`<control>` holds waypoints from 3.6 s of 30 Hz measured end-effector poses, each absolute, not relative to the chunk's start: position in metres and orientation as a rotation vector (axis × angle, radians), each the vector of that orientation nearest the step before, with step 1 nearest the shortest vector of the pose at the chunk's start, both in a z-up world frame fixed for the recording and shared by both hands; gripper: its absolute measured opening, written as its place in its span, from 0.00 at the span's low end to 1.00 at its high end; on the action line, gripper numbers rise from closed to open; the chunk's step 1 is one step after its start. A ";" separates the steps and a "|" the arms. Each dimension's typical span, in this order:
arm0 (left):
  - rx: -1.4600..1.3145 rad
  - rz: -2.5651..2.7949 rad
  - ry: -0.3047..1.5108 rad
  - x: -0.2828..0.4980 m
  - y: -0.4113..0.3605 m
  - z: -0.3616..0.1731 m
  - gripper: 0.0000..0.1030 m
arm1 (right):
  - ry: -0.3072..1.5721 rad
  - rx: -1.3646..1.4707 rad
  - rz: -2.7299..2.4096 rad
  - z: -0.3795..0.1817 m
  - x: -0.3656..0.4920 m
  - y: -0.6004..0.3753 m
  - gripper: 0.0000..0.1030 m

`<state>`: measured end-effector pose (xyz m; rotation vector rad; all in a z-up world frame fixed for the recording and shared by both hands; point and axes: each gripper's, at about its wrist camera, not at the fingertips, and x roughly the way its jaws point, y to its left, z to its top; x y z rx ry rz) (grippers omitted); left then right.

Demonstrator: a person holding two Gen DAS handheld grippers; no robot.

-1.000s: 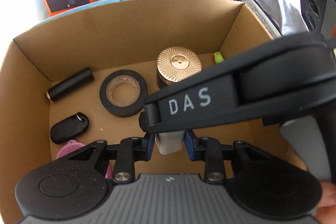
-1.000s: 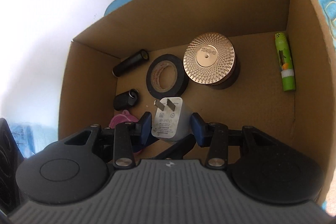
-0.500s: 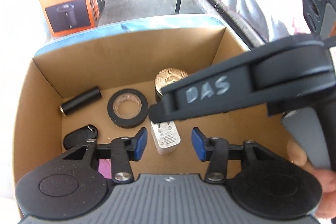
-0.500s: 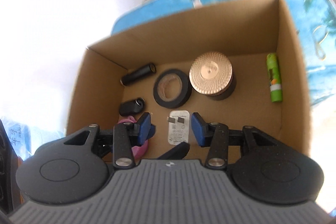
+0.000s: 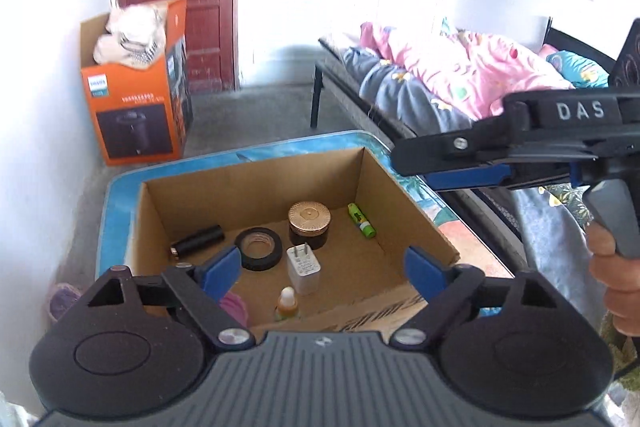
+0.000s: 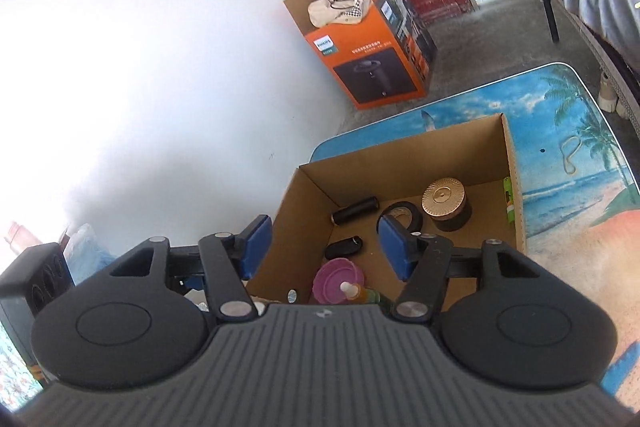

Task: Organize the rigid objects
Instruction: 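Open the right gripper to release the charger and withdraw, then lower the right gripper onto the white-capped green-label bottle and grasp it, then lift the bottle and carry it into the box with the right gripper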

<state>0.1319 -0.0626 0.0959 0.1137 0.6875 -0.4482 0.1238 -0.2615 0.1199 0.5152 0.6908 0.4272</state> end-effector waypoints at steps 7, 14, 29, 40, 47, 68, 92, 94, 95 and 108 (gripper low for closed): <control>0.092 -0.375 0.630 0.084 -0.019 0.100 0.92 | 0.654 0.525 0.448 0.100 0.071 -0.237 0.74; 0.149 -0.254 0.628 0.075 0.005 0.076 0.94 | 0.745 0.627 0.524 0.057 0.074 -0.199 0.74; 0.090 -0.185 0.766 0.125 0.021 -0.006 0.84 | 0.932 0.594 0.509 0.003 0.139 -0.104 0.66; 0.065 -0.161 0.799 0.128 0.019 -0.016 0.52 | 0.968 0.668 0.499 -0.013 0.155 -0.102 0.44; 0.083 -0.187 0.802 0.118 0.002 -0.012 0.52 | 0.968 0.673 0.486 -0.008 0.144 -0.111 0.39; 0.235 -0.370 0.811 0.090 -0.086 -0.013 0.52 | 0.906 0.768 0.349 -0.016 0.083 -0.205 0.43; 0.304 -0.362 0.783 0.096 -0.105 -0.012 0.52 | 0.884 0.814 0.351 -0.024 0.079 -0.225 0.50; 0.302 -0.360 0.782 0.095 -0.104 -0.012 0.52 | 0.884 0.821 0.355 -0.025 0.079 -0.226 0.50; 0.301 -0.360 0.782 0.095 -0.104 -0.012 0.52 | 0.884 0.823 0.356 -0.026 0.078 -0.226 0.50; 0.318 -0.370 0.777 0.096 -0.104 -0.013 0.52 | 0.882 0.835 0.345 -0.028 0.078 -0.226 0.51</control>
